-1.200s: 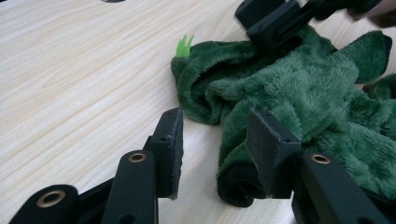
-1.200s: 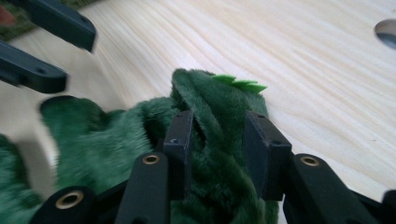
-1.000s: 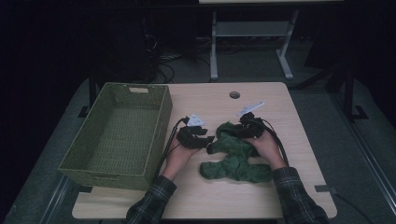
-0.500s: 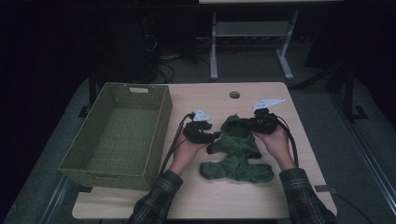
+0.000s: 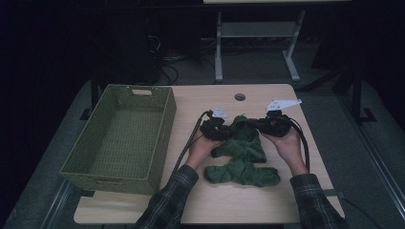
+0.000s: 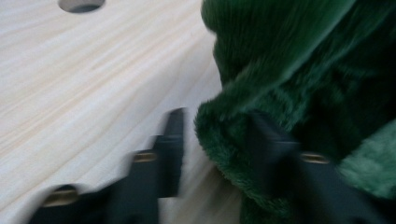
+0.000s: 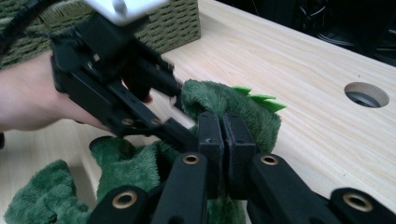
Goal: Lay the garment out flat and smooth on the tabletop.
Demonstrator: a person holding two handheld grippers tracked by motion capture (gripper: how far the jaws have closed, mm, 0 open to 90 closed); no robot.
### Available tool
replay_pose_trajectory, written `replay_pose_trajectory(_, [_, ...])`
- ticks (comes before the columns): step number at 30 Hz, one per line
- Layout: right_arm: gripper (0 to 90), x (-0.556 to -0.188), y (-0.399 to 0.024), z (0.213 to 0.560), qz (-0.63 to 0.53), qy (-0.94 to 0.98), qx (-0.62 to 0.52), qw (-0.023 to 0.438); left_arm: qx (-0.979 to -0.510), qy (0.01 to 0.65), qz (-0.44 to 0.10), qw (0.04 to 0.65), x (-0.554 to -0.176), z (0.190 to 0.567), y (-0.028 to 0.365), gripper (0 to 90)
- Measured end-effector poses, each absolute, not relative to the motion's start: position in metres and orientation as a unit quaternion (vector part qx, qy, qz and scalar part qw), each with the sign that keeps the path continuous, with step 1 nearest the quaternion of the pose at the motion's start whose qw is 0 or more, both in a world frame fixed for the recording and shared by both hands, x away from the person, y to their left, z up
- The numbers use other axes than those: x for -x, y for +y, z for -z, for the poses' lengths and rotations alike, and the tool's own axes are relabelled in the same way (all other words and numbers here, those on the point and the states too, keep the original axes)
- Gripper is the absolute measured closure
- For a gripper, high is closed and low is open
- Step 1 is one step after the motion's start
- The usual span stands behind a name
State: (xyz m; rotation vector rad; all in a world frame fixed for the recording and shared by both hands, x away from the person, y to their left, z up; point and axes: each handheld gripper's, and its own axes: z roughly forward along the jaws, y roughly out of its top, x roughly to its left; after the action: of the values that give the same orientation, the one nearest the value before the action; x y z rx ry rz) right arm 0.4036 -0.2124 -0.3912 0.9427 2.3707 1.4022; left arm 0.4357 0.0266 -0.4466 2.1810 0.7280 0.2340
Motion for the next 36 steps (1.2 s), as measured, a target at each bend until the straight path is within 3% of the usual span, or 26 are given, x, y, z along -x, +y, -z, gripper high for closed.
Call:
replay_pose_trajectory(1, [86.9,-0.404,-0.213,0.391,-0.477,0.809,-0.323,0.117,-0.861,0.292,-0.088,0.407,-0.436,0.446,0.028,84.5])
replay_pose_trajectory(3, [85.7,-0.404,-0.215,0.393,-0.47,0.811,-0.328,0.122,-0.859,0.294,-0.095,0.409,-0.435,0.443,0.032,87.6])
replay_pose_trajectory(9, [70.2,-0.409,-0.219,0.417,-0.443,0.813,-0.36,0.114,-0.857,0.29,-0.108,0.412,-0.433,0.437,0.041,87.8])
replay_pose_trajectory(13, [66.7,-0.416,-0.22,0.434,-0.429,0.813,-0.381,0.098,-0.861,0.282,-0.111,0.408,-0.432,0.437,0.04,87.7])
replay_pose_trajectory(19, [64.6,-0.42,-0.216,0.431,-0.438,0.808,-0.384,0.091,-0.858,0.281,-0.112,0.416,-0.43,0.436,0.037,87.7])
replay_pose_trajectory(23, [70.5,-0.425,-0.208,0.437,-0.42,0.814,-0.392,0.084,-0.859,0.276,-0.114,0.415,-0.43,0.434,0.039,87.7])
replay_pose_trajectory(26, [85.2,-0.426,-0.207,0.443,-0.403,0.821,-0.396,0.084,-0.854,0.284,-0.116,0.42,-0.43,0.433,0.04,87.6])
replay_pose_trajectory(30, [87.3,-0.423,-0.22,0.434,-0.418,0.807,-0.401,0.115,-0.847,0.295,-0.137,0.421,-0.431,0.429,0.052,87.6])
replay_pose_trajectory(36, [88.7,-0.424,-0.244,0.44,-0.415,0.794,-0.426,0.125,-0.833,0.327,-0.143,0.423,-0.441,0.444,0.067,87.7])
